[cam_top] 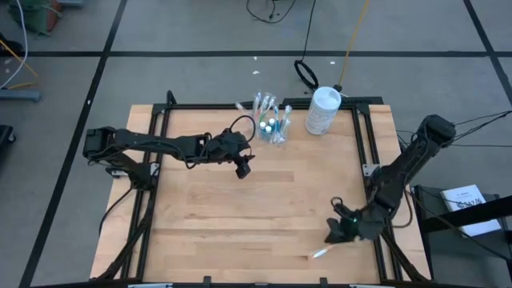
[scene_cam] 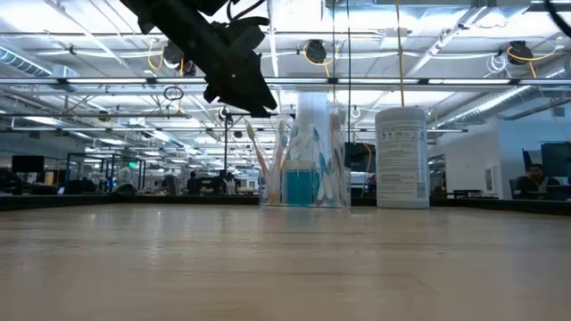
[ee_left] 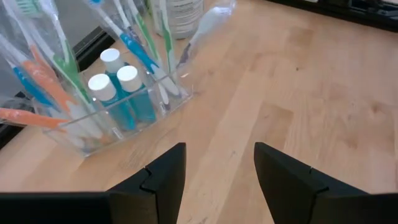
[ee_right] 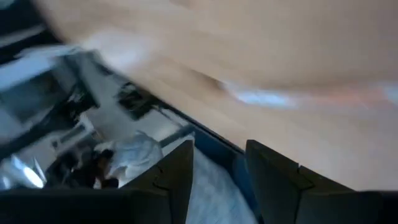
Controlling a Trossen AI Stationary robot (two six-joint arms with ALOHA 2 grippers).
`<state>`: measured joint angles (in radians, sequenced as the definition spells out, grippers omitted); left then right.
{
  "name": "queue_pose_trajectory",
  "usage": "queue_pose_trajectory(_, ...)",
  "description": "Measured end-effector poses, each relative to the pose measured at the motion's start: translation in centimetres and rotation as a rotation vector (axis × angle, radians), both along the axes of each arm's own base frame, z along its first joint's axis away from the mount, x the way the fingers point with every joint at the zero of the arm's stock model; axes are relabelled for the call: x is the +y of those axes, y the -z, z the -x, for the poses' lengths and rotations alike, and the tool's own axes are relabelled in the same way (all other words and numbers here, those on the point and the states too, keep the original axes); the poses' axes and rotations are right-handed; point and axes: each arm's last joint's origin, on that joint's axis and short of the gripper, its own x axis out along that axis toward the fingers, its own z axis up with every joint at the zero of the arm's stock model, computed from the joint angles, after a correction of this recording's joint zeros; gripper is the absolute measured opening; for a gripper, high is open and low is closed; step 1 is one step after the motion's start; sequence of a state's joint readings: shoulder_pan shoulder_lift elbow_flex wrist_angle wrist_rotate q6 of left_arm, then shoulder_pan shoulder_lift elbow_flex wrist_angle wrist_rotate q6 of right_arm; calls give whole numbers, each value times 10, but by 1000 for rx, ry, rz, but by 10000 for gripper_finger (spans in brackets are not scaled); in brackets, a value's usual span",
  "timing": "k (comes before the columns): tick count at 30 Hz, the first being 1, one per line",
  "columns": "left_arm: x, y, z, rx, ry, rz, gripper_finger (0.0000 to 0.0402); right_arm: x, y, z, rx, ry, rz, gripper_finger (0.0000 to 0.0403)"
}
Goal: Pick & Place toothbrushing station
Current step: Put the orange toothbrush into the transparent organizer
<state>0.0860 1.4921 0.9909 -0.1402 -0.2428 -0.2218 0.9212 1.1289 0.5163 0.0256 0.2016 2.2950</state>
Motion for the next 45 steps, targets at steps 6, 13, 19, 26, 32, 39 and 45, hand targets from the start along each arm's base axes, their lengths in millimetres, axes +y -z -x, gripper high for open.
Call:
queue_pose_trajectory(6, -6, 1, 0, 18, 40, -28, 196, 9, 16, 3, 161, -29, -34, 139)
queue_pose_trajectory(13, -8, 2, 1, 41, 58, -43, 196, 11, 30, -6, 259, -64, -52, 139)
queue_pose_trajectory(19, -8, 2, 1, 36, 49, -30, 196, 15, 27, -9, 223, -91, -107, 139)
queue_pose_trajectory(26, -8, 2, 1, 30, 31, -6, 196, 5, 42, 1, 400, -115, 28, 139)
queue_pose_trajectory(32, -8, 2, 1, 31, 29, -2, 195, -3, 48, 7, 477, -87, 125, 139)
queue_pose_trajectory(39, -8, 2, 1, 27, 28, -2, 196, -13, 51, 8, 409, -75, 306, 139)
queue_pose_trajectory(45, -8, 2, 0, 22, 29, 1, 196, -26, 53, 2, 366, -32, 432, 139)
